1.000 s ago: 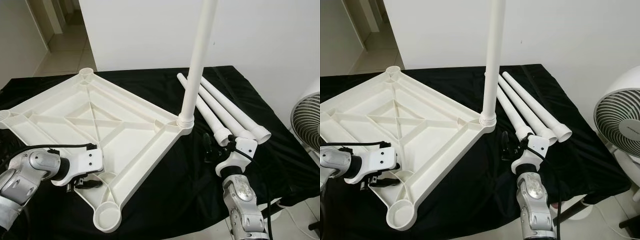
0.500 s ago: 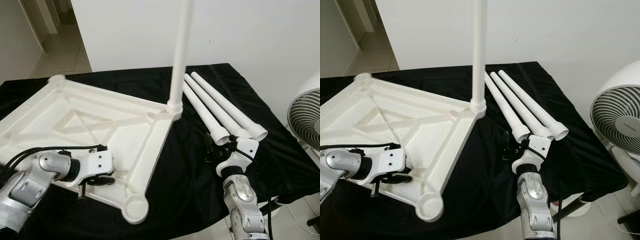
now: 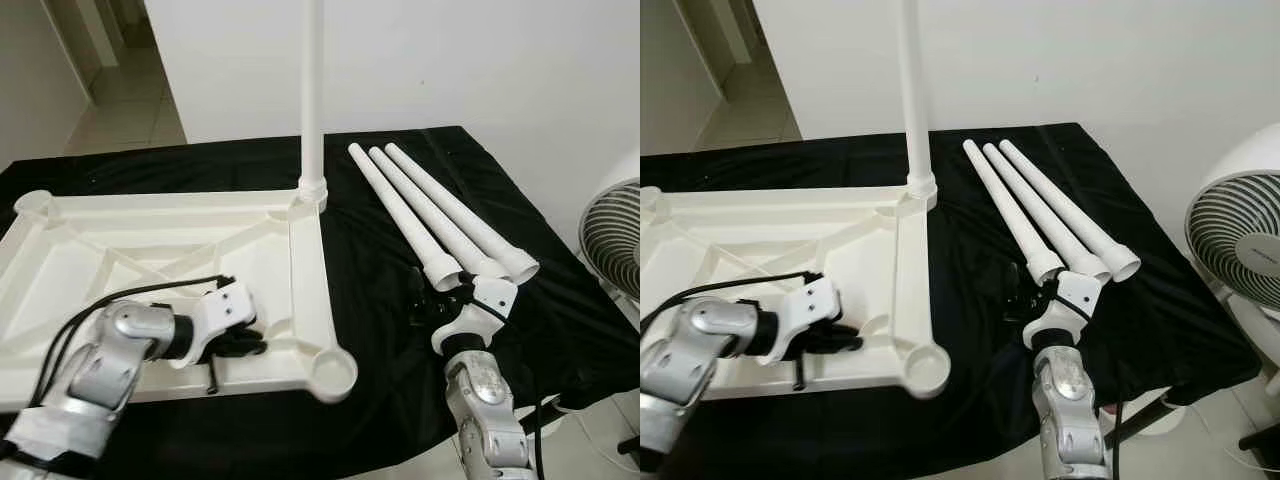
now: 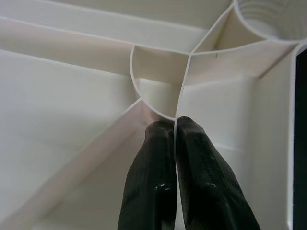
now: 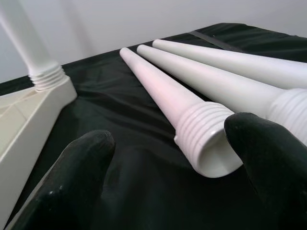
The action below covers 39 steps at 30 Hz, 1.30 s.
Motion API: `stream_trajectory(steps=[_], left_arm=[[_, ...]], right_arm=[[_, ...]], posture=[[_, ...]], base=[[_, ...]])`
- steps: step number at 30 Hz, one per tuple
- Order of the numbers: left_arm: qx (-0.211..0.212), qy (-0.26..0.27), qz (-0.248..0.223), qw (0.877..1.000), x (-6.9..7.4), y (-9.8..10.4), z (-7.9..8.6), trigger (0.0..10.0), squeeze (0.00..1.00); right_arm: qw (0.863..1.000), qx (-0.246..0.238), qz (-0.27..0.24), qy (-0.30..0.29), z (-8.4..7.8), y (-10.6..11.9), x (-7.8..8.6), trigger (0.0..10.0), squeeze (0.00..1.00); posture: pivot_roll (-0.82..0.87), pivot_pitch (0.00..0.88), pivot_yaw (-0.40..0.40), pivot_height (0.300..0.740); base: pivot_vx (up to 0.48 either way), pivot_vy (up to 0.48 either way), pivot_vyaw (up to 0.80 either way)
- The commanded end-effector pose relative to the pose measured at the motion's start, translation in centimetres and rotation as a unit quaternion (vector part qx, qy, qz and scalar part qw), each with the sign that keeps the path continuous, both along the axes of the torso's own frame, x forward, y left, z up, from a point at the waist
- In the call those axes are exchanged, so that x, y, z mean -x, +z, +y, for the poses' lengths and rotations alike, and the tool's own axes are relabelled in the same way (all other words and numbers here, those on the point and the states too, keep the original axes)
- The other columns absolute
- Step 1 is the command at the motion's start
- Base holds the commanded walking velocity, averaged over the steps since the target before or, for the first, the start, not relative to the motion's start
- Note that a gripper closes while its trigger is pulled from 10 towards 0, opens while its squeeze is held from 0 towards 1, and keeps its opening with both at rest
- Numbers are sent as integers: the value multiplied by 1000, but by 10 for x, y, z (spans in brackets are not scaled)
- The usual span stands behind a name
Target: Building children table
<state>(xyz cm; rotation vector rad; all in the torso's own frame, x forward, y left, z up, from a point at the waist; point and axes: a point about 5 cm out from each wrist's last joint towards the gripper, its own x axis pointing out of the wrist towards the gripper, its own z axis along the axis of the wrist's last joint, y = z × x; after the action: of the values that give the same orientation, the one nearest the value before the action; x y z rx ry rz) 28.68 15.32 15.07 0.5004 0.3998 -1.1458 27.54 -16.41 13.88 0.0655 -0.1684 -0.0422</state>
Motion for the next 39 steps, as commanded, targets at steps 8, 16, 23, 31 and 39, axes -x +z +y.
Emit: stream_trajectory(steps=[8, 16, 23, 31, 39], left_arm=[[32, 404, -107, 908, -36, 0, 46, 0, 0], [40, 491, -114, 863, -41, -3, 60, 0, 0], [79, 529, -112, 837, -41, -4, 54, 0, 0], [157, 469, -131, 859, -41, 4, 25, 10000, 867], [201, 407, -161, 877, -38, 21, 20, 10000, 0]], right_arm=[[1000, -11, 7, -1, 5, -2, 0, 10000, 0], [1000, -17, 9, -5, 6, -2, 2, 10000, 0], [1000, -21, 9, -6, 9, -2, 2, 10000, 0], [1000, -23, 12, -1, 12, -3, 2, 10000, 0], [1000, -17, 9, 5, 10, 0, -2, 10000, 0]], posture=[[-13, 99, 40, 740], [-13, 104, 43, 740], [-14, 107, 43, 740], [-14, 113, 26, 740], [-11, 114, 10, 740]], base=[[0, 0, 0], [0, 0, 0], [0, 0, 0], [0, 0, 0], [0, 0, 0]])
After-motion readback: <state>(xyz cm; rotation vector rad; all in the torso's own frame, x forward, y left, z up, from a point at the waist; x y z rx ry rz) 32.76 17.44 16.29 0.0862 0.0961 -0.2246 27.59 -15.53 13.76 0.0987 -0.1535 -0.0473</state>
